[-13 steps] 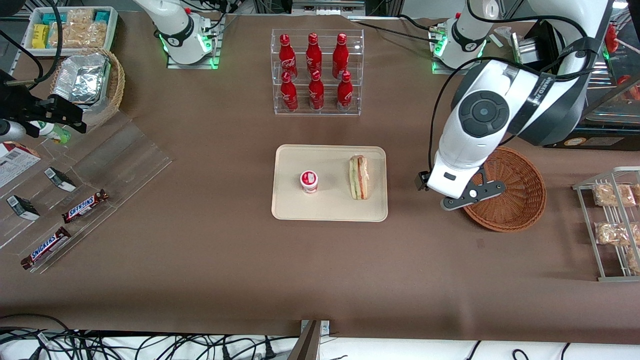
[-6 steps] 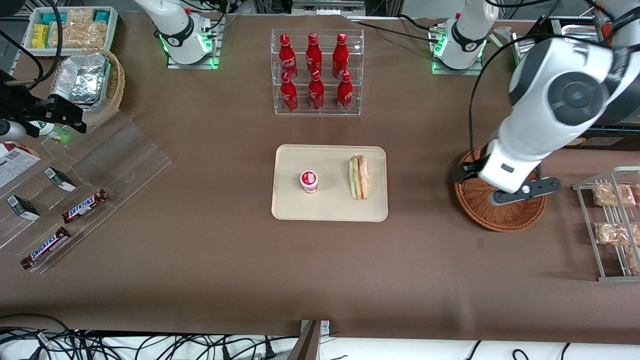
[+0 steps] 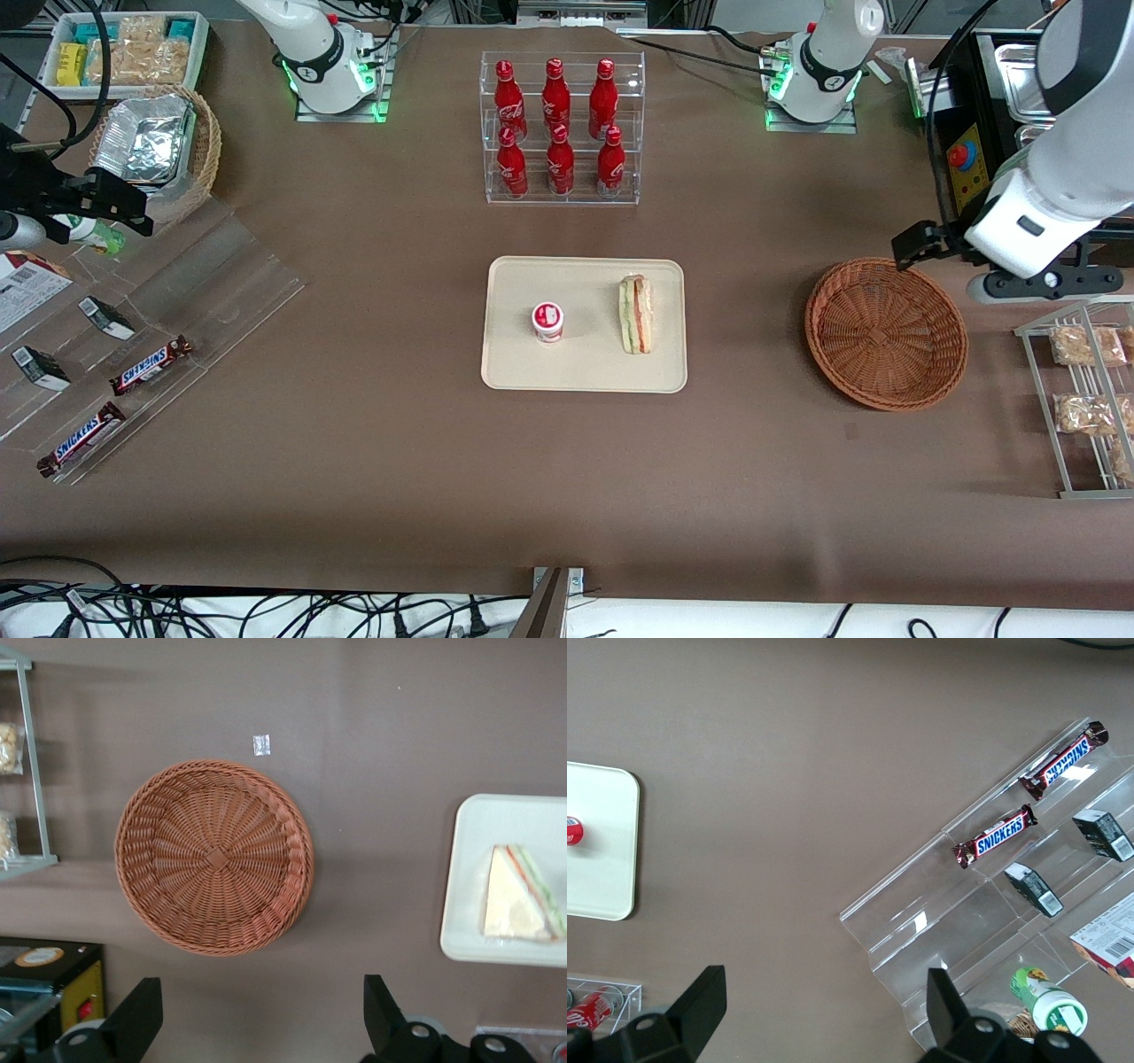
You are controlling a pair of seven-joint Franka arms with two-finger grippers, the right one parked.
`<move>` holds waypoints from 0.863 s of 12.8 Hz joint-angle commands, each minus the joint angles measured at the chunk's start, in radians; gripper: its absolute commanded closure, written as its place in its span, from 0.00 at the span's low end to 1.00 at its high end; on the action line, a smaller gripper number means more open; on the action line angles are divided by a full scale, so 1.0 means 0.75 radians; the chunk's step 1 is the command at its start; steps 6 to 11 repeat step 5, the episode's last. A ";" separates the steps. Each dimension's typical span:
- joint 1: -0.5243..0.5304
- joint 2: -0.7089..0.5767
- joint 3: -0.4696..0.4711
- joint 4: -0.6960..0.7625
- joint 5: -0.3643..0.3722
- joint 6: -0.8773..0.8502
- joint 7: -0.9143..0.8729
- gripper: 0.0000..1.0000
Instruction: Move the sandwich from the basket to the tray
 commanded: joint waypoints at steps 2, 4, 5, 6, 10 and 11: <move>-0.022 -0.072 0.062 -0.025 -0.069 -0.044 0.125 0.00; -0.029 -0.078 0.070 -0.023 -0.077 -0.046 0.150 0.00; -0.029 -0.080 0.070 -0.023 -0.077 -0.048 0.152 0.00; -0.029 -0.080 0.070 -0.023 -0.077 -0.048 0.152 0.00; -0.029 -0.080 0.070 -0.023 -0.077 -0.048 0.152 0.00; -0.029 -0.080 0.070 -0.023 -0.077 -0.048 0.152 0.00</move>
